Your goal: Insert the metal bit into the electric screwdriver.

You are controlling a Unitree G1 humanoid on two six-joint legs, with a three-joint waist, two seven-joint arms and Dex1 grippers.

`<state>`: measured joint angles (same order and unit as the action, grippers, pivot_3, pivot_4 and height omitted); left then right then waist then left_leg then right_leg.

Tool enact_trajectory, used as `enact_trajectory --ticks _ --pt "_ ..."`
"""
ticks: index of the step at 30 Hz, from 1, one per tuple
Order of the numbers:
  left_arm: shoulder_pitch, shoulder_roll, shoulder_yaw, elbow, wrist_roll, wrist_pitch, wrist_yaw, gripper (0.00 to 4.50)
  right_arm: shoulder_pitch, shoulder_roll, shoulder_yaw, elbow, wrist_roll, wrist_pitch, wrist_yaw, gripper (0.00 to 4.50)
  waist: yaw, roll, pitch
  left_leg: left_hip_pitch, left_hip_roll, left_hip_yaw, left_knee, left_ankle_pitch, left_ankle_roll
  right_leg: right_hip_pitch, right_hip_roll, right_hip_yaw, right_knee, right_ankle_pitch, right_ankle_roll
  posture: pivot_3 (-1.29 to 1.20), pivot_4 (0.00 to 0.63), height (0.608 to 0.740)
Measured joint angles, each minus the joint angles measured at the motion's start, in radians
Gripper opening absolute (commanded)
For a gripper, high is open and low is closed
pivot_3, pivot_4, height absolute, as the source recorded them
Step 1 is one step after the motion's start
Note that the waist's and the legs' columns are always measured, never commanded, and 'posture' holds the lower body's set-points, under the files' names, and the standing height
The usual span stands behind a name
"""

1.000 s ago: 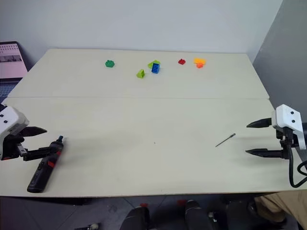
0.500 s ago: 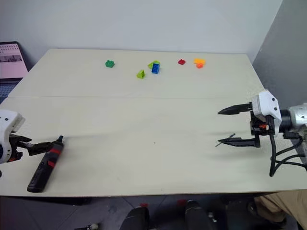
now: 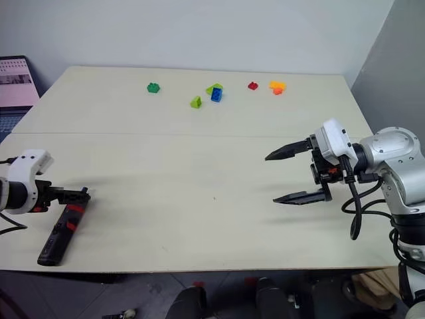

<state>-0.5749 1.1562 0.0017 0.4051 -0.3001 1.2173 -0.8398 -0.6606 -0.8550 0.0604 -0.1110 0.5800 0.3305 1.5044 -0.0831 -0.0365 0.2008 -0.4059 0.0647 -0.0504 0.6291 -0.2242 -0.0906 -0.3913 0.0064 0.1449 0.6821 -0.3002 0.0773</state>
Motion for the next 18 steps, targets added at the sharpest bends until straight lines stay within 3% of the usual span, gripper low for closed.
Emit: enact_trajectory --ticks 10,18 --pt "-0.172 -0.062 -0.116 0.178 0.064 -0.014 -0.005 4.50 -0.015 0.013 0.007 -0.003 0.000 0.000 0.002 4.49 0.002 0.000 0.000 -0.001 0.000 -0.003 0.001 0.000 0.000 0.001 0.000 -0.003 0.000 0.000 0.000 0.00 0.150 0.740" --pt "-0.204 -0.075 -0.134 0.237 0.095 -0.027 -0.024 4.50 -0.015 0.013 0.006 -0.022 0.025 0.030 0.002 4.49 0.002 0.000 0.000 -0.001 0.000 -0.005 0.001 0.000 0.000 0.001 0.000 -0.004 0.001 0.000 0.000 0.00 0.150 0.740"
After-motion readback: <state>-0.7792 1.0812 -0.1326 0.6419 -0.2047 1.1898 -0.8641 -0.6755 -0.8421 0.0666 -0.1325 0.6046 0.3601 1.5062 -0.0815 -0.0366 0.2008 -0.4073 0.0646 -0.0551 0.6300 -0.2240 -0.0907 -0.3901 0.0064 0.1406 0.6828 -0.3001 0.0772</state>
